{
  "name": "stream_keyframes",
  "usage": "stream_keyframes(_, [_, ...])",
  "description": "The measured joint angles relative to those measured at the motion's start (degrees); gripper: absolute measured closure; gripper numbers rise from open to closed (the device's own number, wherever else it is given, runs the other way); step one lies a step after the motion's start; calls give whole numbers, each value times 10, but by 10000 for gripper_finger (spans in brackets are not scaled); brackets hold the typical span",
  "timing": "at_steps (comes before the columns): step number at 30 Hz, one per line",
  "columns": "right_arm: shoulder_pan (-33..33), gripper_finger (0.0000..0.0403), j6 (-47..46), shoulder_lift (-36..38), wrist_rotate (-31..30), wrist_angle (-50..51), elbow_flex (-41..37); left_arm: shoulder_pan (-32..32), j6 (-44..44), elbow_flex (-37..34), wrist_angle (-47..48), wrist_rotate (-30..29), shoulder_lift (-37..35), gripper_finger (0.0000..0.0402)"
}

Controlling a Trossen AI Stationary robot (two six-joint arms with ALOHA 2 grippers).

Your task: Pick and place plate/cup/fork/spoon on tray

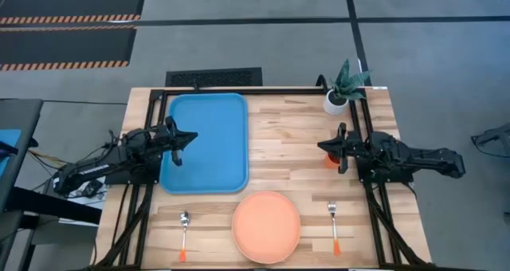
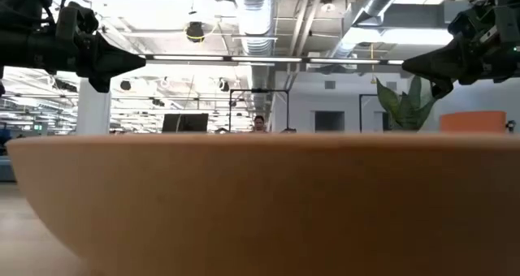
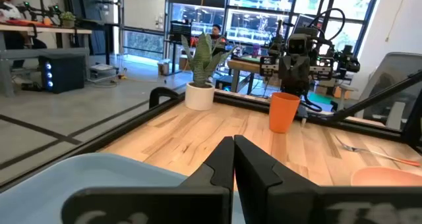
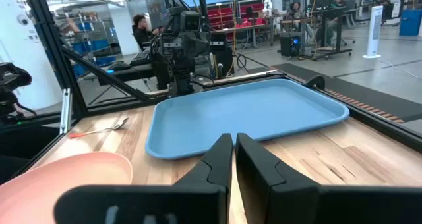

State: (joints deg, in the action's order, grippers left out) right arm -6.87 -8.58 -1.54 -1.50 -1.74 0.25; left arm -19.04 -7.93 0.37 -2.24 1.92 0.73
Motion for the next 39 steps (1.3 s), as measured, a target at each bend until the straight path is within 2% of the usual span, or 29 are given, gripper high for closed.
stream_keyframes(33, [0, 356, 0, 0, 0, 0, 0, 0, 0, 0, 0, 0, 0, 401])
stream_keyframes(39, [0, 356, 0, 0, 0, 0, 0, 0, -66, 0, -25, -15, 0, 401])
